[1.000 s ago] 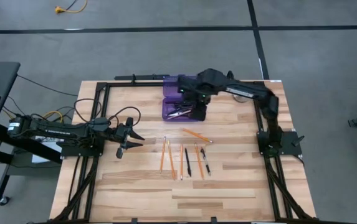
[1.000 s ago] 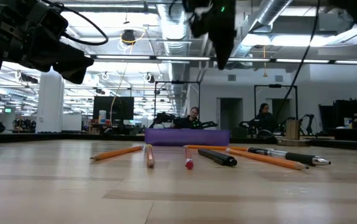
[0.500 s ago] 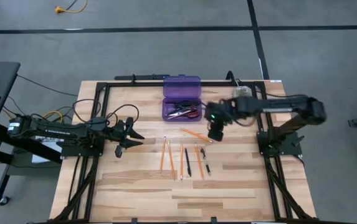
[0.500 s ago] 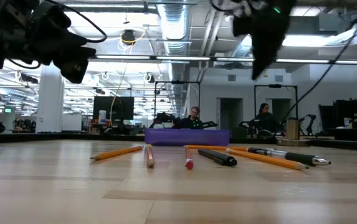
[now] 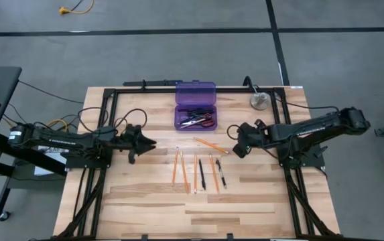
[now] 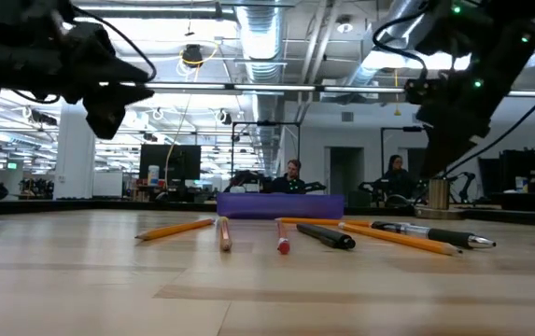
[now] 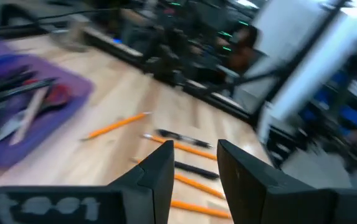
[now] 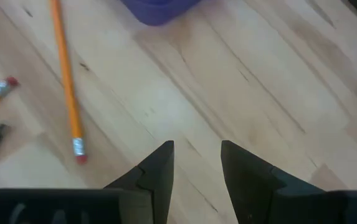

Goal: Pick & place school supplies into a supply box
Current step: Put the orange pencil into the violet supply box

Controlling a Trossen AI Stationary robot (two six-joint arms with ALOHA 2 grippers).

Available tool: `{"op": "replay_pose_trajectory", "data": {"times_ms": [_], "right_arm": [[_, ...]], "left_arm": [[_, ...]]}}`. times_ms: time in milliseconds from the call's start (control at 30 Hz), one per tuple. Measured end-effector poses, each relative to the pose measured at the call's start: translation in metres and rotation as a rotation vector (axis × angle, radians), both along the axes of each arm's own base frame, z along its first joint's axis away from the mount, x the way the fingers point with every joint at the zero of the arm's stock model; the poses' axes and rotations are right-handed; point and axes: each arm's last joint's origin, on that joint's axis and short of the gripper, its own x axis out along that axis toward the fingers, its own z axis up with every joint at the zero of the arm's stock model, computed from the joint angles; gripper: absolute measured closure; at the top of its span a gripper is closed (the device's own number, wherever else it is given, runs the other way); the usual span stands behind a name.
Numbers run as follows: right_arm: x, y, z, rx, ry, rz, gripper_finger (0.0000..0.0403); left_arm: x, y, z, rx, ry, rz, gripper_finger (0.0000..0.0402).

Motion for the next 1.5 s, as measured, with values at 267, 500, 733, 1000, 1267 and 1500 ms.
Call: {"op": "replay_pose_trajectory", "data": {"times_ms": [267,500,733,1000,1267,1500], "right_arm": [[-0.001,0.008,-0.007,-0.096,0.003,-0.019,0.0277],[0.005,0.023,-0.003,-0.192,-0.104,0.010,0.0277],[0.006,0.039,-0.008,-0.373,-0.328,-0.031,0.0277],[0.001,0.041,-0.015,-0.479,-0.489,-0.144,0.0277],[0.000,0.047,-0.017,-0.412,-0.515,-0.120,0.0277],[-0.003,0.059,-0.019,-0.349,-0.501,-0.028,0.0277]], "left_arm": [[0.005,-0.006,-0.010,-0.110,0.066,0.239,0.0291],[0.028,-0.022,-0.008,-0.083,0.160,0.287,0.0291],[0.062,-0.024,-0.004,-0.040,0.319,0.361,0.0291],[0.088,-0.027,-0.019,-0.122,0.582,0.455,0.0291],[0.108,-0.048,-0.032,-0.139,0.634,0.490,0.0291],[0.118,-0.081,-0.037,-0.068,0.580,0.665,0.0291]]}}
